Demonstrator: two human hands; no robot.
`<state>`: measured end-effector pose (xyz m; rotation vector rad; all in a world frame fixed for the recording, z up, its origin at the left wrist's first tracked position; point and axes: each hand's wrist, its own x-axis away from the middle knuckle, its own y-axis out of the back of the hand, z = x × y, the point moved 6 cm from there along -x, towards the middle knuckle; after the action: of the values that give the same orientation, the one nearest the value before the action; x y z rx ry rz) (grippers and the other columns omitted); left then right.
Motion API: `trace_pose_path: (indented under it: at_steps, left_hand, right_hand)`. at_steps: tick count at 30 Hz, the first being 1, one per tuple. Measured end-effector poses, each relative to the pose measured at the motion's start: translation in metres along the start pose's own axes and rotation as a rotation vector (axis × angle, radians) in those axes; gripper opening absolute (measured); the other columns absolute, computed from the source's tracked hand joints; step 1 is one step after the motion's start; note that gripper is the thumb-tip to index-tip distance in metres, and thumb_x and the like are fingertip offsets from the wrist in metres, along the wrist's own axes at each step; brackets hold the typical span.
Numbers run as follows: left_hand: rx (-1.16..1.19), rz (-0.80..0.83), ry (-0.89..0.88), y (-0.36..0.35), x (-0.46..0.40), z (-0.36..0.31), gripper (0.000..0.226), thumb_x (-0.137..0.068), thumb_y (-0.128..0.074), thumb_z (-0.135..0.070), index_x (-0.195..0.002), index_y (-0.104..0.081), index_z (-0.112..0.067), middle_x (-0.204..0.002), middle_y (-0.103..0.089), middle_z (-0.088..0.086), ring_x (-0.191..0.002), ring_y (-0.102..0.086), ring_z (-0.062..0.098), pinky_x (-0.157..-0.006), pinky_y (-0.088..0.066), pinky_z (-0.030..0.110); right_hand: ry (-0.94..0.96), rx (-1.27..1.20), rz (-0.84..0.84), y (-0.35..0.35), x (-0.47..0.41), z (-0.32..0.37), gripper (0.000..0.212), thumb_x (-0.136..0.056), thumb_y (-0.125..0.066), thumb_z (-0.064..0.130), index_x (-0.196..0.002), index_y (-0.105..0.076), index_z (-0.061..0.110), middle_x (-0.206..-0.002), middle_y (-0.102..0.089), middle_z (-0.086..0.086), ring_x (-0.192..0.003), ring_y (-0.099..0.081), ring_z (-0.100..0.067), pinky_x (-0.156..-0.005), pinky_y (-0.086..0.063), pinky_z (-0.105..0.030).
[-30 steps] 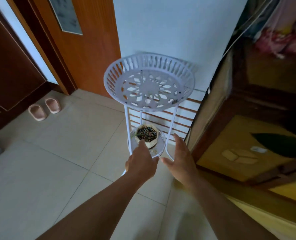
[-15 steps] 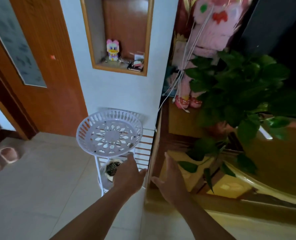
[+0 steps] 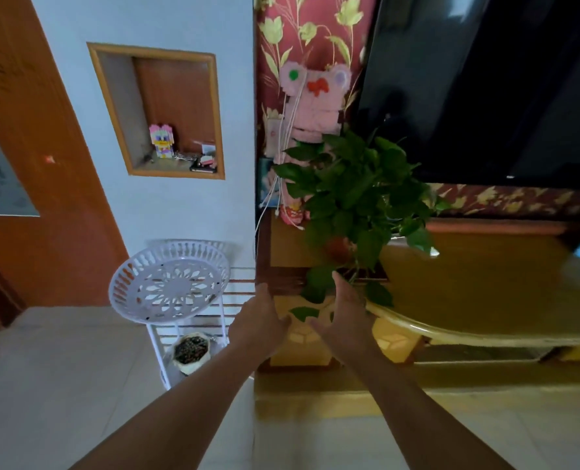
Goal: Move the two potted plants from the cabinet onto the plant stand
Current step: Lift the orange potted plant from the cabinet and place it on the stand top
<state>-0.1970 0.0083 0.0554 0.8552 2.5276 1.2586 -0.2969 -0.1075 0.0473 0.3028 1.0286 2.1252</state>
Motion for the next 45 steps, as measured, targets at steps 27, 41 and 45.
trace_pose_path:
  at_steps: [27,41,45]
  left_hand:
    - [0.046,0.08,-0.131,-0.19,0.052,-0.274,0.076,-0.087,-0.059,-0.034,-0.145,-0.015,-0.012,-0.141,-0.048,0.012,-0.127,-0.049,0.029,-0.1,-0.045,0.042]
    - [0.034,-0.106,0.04,-0.259,-0.022,-0.332,0.08,-0.084,-0.062,-0.033,-0.145,-0.014,-0.012,-0.144,-0.041,0.01,-0.128,-0.047,0.028,-0.097,-0.04,0.038]
    - [0.024,-0.126,0.136,-0.278,-0.054,-0.339,0.084,-0.084,-0.063,-0.033,-0.146,-0.011,-0.011,-0.145,-0.038,0.011,-0.129,-0.045,0.03,-0.096,-0.04,0.041]
  right_hand:
    - [-0.005,0.076,-0.053,0.254,0.01,-0.241,0.097,-0.081,-0.069,0.038,-0.151,-0.006,0.015,-0.15,-0.028,-0.009,-0.134,-0.036,-0.025,-0.1,-0.038,-0.032]
    - [0.094,0.003,0.097,0.264,-0.105,-0.31,0.101,-0.079,-0.071,0.038,-0.15,-0.001,0.027,-0.156,-0.027,-0.006,-0.131,-0.046,-0.025,-0.099,-0.043,-0.034]
    - [0.143,-0.021,0.131,0.259,-0.151,-0.323,0.098,-0.079,-0.073,0.035,-0.15,-0.006,0.026,-0.148,-0.04,-0.006,-0.118,-0.057,-0.023,-0.092,-0.049,-0.033]
